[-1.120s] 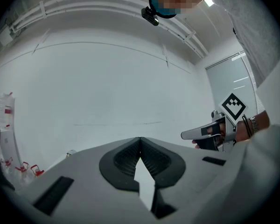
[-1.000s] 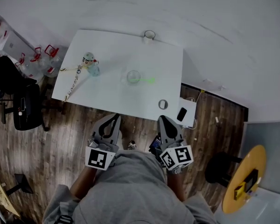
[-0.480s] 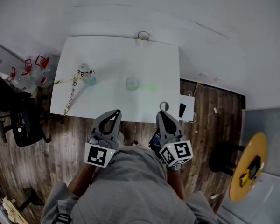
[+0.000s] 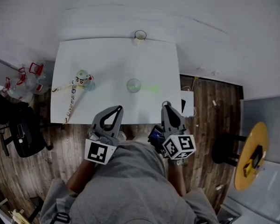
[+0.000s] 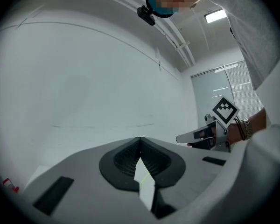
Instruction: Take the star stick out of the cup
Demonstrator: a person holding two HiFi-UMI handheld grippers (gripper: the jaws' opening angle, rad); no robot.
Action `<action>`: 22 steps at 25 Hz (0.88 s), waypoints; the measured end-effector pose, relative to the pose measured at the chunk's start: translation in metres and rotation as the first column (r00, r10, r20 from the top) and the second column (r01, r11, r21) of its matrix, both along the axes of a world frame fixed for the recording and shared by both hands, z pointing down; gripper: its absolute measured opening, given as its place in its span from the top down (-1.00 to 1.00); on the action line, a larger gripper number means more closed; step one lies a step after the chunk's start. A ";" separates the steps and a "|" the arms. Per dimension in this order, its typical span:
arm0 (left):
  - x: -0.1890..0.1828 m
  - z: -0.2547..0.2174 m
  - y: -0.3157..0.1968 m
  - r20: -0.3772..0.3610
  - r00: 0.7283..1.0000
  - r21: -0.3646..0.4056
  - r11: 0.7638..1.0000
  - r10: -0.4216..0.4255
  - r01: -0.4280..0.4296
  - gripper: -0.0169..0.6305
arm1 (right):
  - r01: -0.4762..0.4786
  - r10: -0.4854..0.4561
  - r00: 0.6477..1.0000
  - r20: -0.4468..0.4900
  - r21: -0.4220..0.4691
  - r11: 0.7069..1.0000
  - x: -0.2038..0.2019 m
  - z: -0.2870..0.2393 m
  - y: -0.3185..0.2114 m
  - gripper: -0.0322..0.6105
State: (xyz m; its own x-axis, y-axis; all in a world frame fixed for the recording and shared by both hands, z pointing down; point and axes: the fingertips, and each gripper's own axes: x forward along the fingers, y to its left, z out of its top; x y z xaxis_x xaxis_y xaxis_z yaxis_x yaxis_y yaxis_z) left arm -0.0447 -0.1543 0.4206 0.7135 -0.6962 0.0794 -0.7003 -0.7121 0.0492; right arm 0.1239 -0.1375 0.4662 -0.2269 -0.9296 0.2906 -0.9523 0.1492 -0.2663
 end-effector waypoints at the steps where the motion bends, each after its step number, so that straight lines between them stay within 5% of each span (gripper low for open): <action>1: 0.000 0.001 -0.001 -0.003 1.000 -0.002 1.000 0.009 -0.009 0.85 | -0.016 0.016 1.000 0.003 -0.007 1.000 0.002 0.002 -0.002 0.79; 10: 0.011 0.008 -0.012 -0.022 0.996 -0.021 0.996 0.090 -0.090 0.85 | -0.101 0.102 0.995 0.008 -0.073 0.992 0.022 0.010 -0.013 0.78; 22: 0.024 0.016 -0.020 0.005 0.993 -0.040 0.992 0.121 -0.121 0.85 | -0.085 0.094 0.994 0.051 -0.152 0.985 0.029 0.031 -0.024 0.73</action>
State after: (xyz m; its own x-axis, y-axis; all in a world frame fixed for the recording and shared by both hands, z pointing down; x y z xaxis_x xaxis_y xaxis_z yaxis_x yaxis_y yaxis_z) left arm -0.0206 -0.1746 0.4365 0.7916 -0.6009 0.1109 -0.6095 -0.7894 0.0737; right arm 0.1531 -0.1610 0.4975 -0.1651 -0.8942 0.4161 -0.9423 0.0185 -0.3342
